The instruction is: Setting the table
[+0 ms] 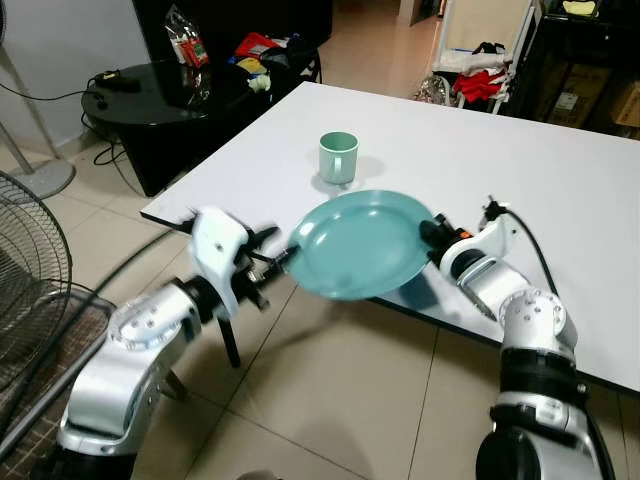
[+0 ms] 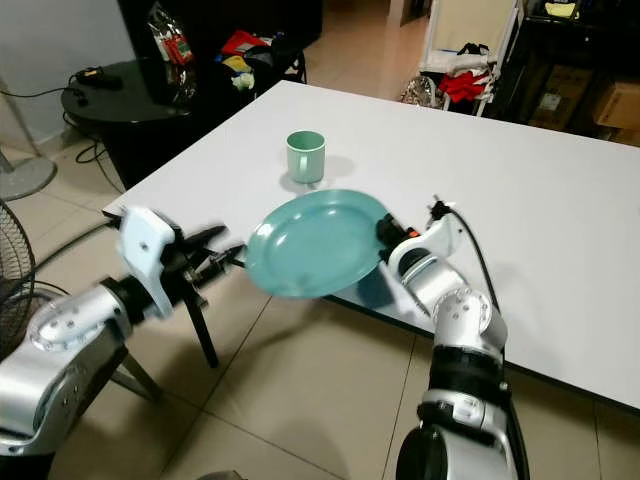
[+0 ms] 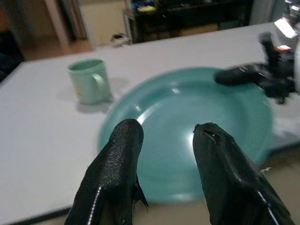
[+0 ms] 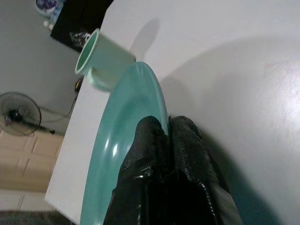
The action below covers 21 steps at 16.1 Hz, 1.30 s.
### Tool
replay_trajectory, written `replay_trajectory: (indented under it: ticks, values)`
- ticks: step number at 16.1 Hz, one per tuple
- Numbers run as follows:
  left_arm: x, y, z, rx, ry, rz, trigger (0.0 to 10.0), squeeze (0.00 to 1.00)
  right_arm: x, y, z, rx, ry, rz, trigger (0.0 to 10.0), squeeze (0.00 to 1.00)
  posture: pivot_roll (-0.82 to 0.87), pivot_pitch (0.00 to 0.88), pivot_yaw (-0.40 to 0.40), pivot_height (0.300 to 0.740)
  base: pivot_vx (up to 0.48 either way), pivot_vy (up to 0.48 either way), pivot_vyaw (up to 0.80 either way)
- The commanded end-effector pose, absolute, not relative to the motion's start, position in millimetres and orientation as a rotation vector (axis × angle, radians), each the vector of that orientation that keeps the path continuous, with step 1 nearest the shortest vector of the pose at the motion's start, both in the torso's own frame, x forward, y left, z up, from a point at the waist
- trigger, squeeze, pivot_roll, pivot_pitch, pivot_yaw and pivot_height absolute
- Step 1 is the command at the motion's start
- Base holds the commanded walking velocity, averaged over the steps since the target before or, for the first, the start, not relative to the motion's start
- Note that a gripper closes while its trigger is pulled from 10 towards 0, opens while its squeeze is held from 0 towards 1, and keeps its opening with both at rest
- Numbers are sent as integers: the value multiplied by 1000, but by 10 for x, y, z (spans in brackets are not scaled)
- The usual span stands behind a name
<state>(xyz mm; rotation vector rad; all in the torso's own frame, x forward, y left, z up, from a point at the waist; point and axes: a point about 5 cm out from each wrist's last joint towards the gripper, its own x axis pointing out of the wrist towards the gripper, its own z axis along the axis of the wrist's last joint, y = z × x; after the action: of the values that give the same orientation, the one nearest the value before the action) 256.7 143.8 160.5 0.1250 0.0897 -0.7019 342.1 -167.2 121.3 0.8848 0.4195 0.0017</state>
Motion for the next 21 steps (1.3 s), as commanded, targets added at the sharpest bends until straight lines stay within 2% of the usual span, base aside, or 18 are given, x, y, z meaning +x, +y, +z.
replay_trajectory:
  ticks: [1, 6, 15, 16, 17, 21]
  values:
    - [2540, 1428, 1625, 142, 96, -732, 10000, 0, 3507, -1694, 1234, 905, 397, -21, 10000, 0, 70, 0, 38, 740, 0, 0, 0]
    - [2570, 1438, 1669, 151, 88, -727, 10000, 0, 3627, -1691, 1019, 918, 450, -39, 10000, 0, 76, 0, 52, 740, 0, 0, 0]
    - [2599, 1429, 1616, 183, 121, -713, 10000, 0, 3701, -1715, 884, 958, 387, -107, 10000, 0, 94, 0, 62, 740, 0, 0, 0]
    - [2599, 1428, 1621, 181, 120, -715, 10000, 0, 3702, -1721, 881, 949, 376, -107, 10000, 937, 94, 0, 62, 740, 0, 0, 0]
    - [2601, 1429, 1625, 180, 118, -715, 10000, 0, 3713, -1728, 900, 955, 340, -92, 10000, 1000, 98, 0, 64, 740, 0, 0, 0]
    - [2599, 1420, 1626, 176, 113, -712, 10000, 0, 3676, -1825, 888, 926, 280, -28, 10000, 1000, 98, 0, 66, 740, 0, 0, 0]
